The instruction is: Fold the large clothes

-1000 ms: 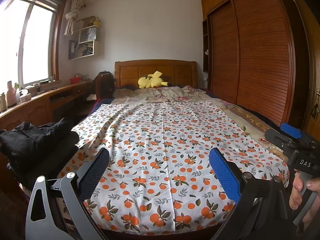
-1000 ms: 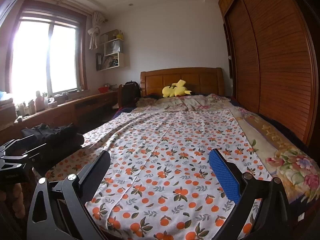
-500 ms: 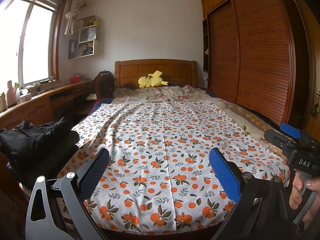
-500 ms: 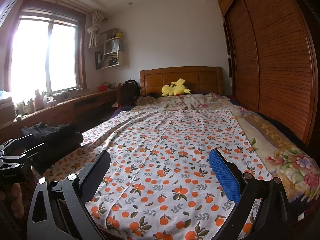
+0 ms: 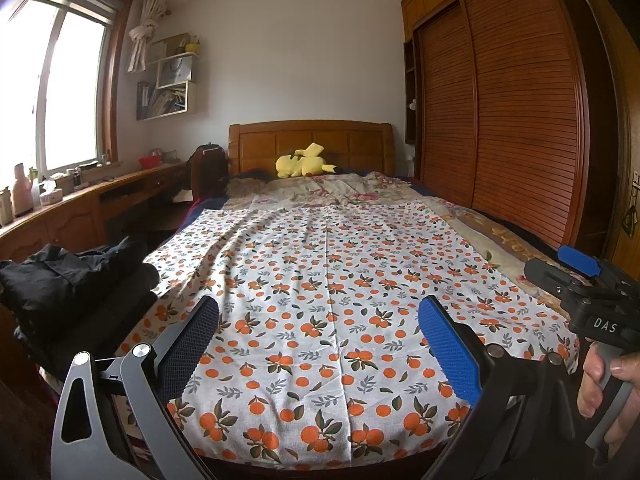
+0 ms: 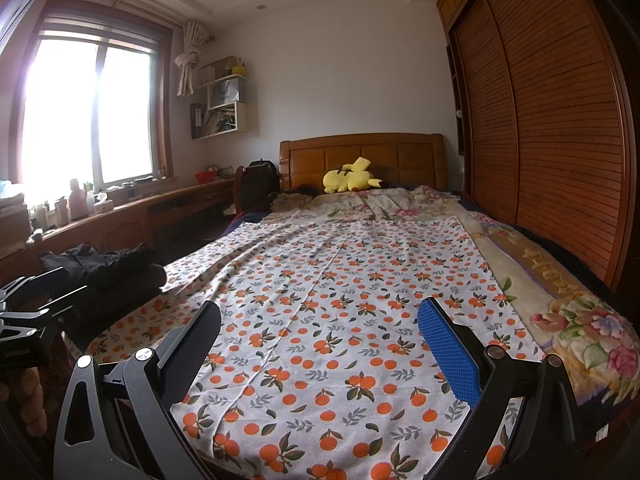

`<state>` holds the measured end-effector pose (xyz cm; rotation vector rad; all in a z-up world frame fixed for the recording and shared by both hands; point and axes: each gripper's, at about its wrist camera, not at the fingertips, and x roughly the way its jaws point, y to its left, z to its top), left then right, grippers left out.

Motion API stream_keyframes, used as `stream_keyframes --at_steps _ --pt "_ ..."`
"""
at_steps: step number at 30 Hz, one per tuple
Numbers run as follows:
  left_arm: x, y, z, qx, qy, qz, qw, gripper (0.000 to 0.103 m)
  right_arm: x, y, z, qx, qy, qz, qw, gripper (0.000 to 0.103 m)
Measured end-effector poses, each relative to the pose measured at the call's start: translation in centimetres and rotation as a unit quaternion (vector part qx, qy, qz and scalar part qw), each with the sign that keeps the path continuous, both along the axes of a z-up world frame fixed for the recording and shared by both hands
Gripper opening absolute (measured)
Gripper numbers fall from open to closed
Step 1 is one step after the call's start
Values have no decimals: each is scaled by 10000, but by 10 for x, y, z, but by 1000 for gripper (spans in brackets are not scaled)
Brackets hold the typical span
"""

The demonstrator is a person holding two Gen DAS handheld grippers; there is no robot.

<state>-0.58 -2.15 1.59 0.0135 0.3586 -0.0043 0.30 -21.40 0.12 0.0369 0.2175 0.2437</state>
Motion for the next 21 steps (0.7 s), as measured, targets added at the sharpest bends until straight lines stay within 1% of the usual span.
stream_keyframes --at_steps 21 --pt "-1 0 1 12 -25 -11 10000 100 1 0 0 -6 -2 -8 10000 95"
